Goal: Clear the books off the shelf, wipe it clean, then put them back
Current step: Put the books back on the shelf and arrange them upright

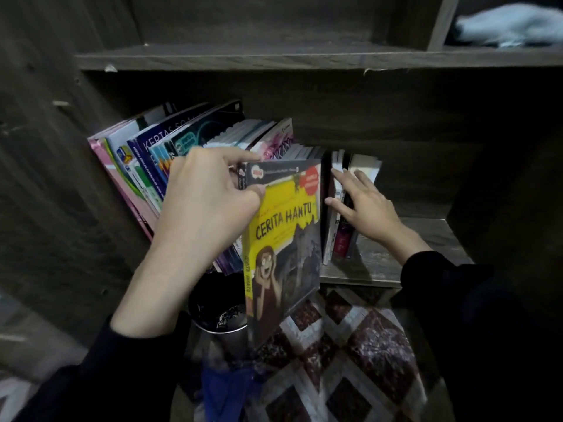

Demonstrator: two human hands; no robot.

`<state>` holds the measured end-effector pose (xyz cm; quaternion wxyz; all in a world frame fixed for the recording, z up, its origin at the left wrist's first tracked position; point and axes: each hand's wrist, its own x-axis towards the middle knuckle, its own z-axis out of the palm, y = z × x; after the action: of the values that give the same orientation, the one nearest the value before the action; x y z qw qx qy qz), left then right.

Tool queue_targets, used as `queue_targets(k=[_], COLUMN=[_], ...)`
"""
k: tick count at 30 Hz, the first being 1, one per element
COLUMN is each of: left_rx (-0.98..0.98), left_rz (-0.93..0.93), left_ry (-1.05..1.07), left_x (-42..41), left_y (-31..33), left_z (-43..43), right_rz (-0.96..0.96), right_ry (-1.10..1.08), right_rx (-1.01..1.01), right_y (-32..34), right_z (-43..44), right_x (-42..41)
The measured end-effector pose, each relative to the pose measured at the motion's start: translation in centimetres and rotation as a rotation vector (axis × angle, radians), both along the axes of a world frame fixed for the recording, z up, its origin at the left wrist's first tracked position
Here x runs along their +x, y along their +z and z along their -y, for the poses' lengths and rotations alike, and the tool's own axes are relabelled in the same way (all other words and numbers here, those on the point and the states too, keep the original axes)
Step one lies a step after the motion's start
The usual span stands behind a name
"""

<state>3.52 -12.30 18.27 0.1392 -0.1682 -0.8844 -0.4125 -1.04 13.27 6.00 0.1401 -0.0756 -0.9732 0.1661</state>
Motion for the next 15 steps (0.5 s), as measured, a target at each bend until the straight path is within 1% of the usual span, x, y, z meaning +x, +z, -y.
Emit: queue_targets(k=[5, 11, 15], left_rx=[0.064, -0.020, 0.006], left_rz=[-0.063, -0.105, -0.108], left_ry=[-0.005, 0.016, 0.041], left_x=[-2.0, -5.5, -7.3], left_y=[0.4, 0.6, 0.8], left_z=[-3.0, -6.0, -6.5], right_rz=[0.013, 0.027, 0.016], right_ry=[0.029, 0.028, 0.027], right_rx=[0.003, -0.005, -0.010], right_y=[-0.1, 0.1, -0.1], right_z=[-1.0, -1.3, -1.6], right_x=[0.5, 0.8, 1.1])
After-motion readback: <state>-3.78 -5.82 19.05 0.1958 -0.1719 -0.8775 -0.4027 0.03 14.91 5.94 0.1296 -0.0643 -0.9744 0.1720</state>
